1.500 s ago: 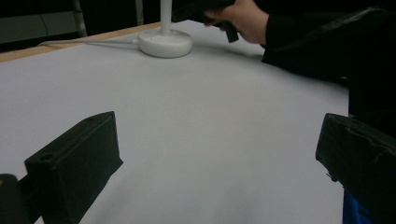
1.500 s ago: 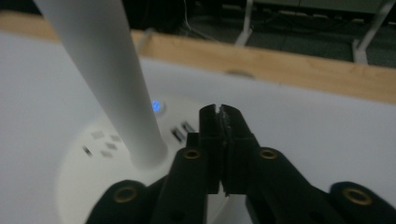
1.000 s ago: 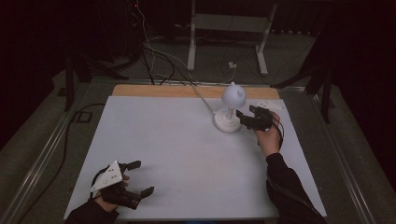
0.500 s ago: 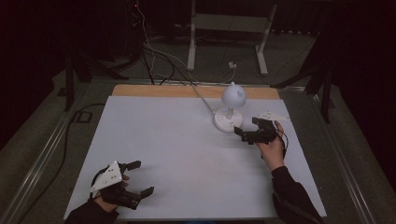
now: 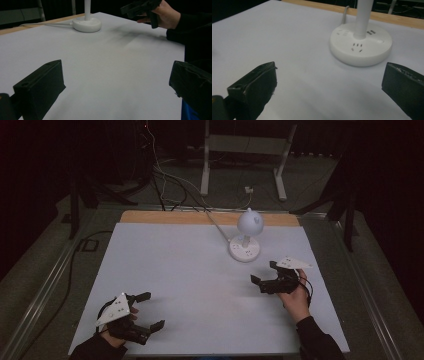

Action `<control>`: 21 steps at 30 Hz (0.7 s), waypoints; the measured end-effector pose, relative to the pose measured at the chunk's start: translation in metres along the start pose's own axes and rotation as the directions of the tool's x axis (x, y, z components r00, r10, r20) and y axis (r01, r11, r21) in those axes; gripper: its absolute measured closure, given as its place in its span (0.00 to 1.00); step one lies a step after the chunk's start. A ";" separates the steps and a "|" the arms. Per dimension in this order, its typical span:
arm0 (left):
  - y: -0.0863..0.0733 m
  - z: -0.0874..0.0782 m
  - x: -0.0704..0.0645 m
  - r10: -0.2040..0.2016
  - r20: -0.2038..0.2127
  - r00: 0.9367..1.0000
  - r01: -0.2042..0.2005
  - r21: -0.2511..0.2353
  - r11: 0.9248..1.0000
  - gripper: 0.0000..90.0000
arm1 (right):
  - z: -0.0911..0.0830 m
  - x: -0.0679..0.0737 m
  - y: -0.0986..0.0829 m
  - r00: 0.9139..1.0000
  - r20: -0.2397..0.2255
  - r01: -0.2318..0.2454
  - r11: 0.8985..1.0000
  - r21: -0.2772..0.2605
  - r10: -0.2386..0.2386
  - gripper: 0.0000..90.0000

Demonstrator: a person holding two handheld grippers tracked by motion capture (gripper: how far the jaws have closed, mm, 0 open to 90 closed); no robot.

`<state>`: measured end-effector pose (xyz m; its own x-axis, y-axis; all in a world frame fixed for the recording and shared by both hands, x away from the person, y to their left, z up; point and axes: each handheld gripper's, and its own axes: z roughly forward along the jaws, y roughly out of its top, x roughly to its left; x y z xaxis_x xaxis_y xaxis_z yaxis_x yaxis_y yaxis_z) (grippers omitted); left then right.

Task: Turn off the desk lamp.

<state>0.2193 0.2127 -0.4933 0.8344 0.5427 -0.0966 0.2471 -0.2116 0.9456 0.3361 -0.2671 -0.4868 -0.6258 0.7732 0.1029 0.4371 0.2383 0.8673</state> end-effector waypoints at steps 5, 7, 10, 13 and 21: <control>0.000 0.000 0.000 -0.001 -0.001 1.000 0.001 0.001 1.000 0.00 | -0.011 0.009 -0.007 0.999 -0.036 0.031 1.000 0.002 -0.031 0.00; 0.000 0.000 0.000 0.001 -0.002 1.000 -0.001 0.002 1.000 0.00 | -0.015 0.012 -0.012 0.998 -0.043 0.042 0.999 0.008 -0.041 0.00; 0.000 0.000 0.000 -0.001 0.000 1.000 0.001 -0.002 1.000 0.00 | -0.020 0.015 -0.020 0.998 -0.052 0.045 0.999 0.024 -0.043 0.00; 0.000 0.000 0.000 0.002 -0.001 1.000 -0.002 0.002 1.000 0.00 | -0.024 0.017 -0.028 0.997 -0.068 0.047 0.998 0.044 -0.044 0.00; 0.000 0.000 0.000 0.004 -0.001 1.000 -0.004 -0.001 1.000 0.00 | -0.037 0.020 -0.043 0.997 -0.063 0.045 0.998 0.052 -0.041 0.00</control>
<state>0.2190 0.2124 -0.4931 0.8352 0.5422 -0.0924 0.2431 -0.2132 0.9463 0.2809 -0.2835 -0.5041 -0.6828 0.7240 0.0976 0.4420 0.3031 0.8443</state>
